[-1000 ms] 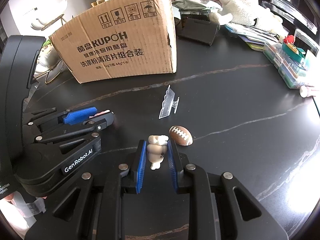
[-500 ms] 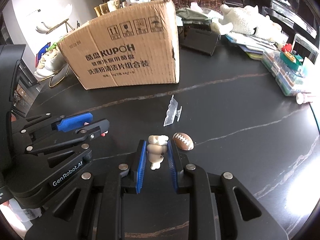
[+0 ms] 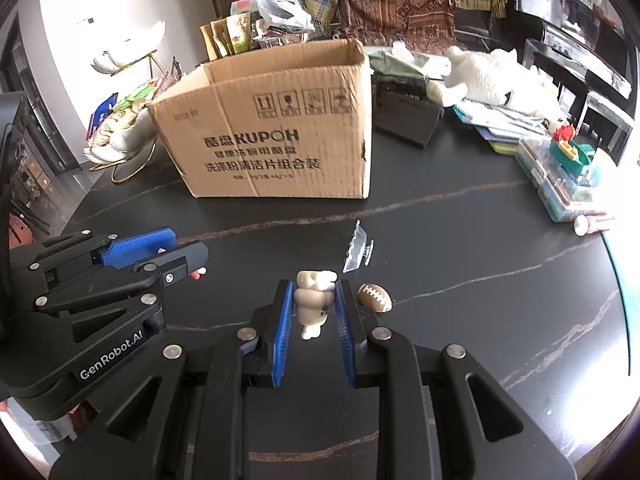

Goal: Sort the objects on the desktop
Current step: 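Lift the rabbit and cream figurine and carry both toward the cardboard box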

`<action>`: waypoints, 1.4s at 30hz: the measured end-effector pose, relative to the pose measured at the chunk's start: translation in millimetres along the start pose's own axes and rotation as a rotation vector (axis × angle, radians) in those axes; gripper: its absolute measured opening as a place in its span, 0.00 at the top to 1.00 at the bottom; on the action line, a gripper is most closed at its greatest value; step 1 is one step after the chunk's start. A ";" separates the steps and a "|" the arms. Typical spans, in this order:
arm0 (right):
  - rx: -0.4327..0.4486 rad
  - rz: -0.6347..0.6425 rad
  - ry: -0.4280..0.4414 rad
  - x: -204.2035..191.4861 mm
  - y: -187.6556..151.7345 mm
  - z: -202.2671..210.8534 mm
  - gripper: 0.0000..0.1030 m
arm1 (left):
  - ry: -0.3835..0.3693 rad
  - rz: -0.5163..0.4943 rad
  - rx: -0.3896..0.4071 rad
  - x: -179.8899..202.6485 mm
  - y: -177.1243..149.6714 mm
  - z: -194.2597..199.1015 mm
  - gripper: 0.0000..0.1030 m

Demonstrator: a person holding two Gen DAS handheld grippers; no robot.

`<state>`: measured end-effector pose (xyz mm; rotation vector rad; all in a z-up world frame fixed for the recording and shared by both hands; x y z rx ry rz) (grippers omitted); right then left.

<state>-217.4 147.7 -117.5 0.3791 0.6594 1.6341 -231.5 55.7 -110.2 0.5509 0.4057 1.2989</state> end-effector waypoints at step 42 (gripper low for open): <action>0.173 0.107 -0.003 -56.8 71.3 60.3 0.81 | 0.024 0.021 0.205 -28.7 53.2 84.1 0.74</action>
Point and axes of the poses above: each gripper's, at about its wrist camera, not at the fingertips, and z roughly against the way its jaws point, x to its right, y to its top, the point moved 10 cm from there along -z, roughly the way its jaws point, and after that the axes turned 1 degree about -x, right-handed, at the moved point
